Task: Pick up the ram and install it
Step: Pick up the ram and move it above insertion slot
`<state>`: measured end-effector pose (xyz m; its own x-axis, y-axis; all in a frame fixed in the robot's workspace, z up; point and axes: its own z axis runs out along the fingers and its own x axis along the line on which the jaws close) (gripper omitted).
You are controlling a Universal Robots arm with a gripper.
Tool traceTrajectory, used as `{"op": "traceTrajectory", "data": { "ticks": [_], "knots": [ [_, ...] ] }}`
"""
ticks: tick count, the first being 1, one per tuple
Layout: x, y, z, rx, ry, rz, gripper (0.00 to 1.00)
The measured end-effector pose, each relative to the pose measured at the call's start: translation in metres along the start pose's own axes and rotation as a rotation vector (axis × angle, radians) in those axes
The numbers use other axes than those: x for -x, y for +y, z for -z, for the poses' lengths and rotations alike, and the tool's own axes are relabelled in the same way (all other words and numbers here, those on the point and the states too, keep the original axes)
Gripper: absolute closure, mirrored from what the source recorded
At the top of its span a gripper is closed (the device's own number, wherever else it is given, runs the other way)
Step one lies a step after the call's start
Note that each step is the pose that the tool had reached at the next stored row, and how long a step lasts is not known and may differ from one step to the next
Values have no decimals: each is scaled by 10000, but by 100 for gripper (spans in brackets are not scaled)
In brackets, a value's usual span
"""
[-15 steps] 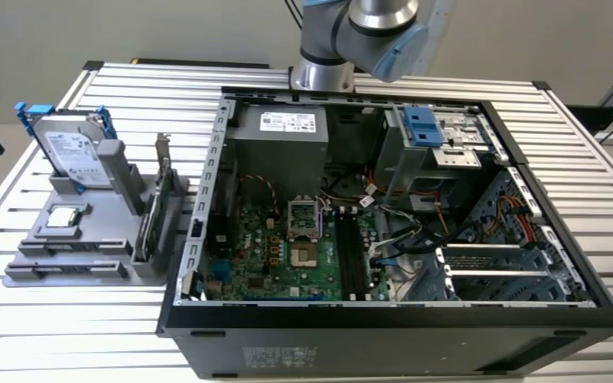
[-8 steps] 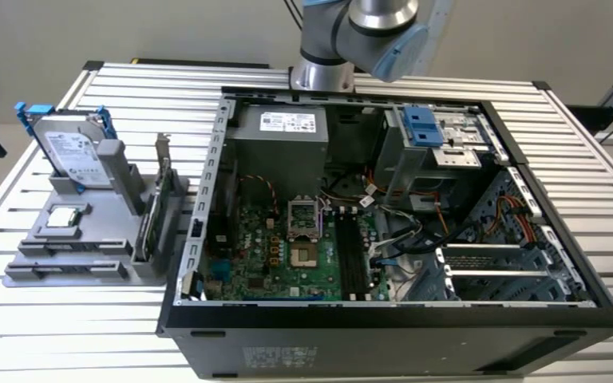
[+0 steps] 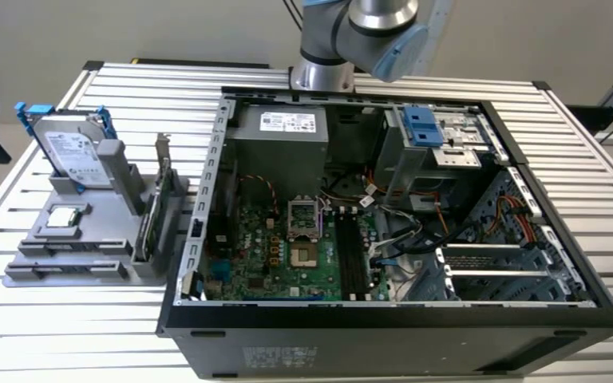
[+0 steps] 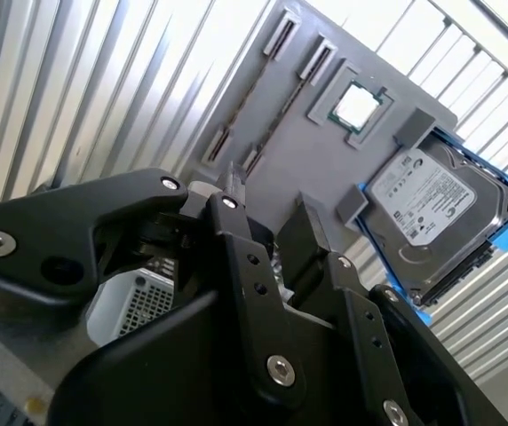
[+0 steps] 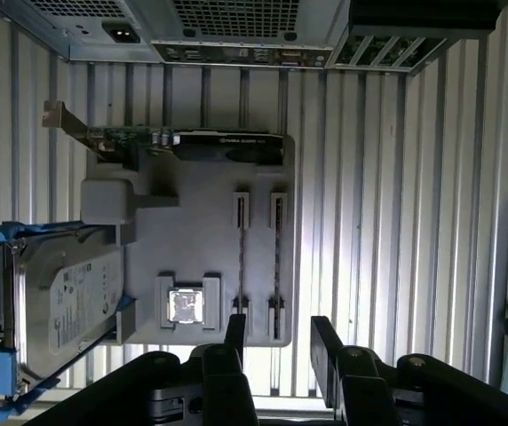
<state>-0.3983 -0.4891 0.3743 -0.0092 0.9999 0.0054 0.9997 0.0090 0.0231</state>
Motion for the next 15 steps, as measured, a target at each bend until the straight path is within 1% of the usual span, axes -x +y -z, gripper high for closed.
{"op": "traceTrajectory", "data": {
  "ticks": [15],
  "knots": [
    [1, -2, -99, 0, -16, 0, 0]
  ]
}}
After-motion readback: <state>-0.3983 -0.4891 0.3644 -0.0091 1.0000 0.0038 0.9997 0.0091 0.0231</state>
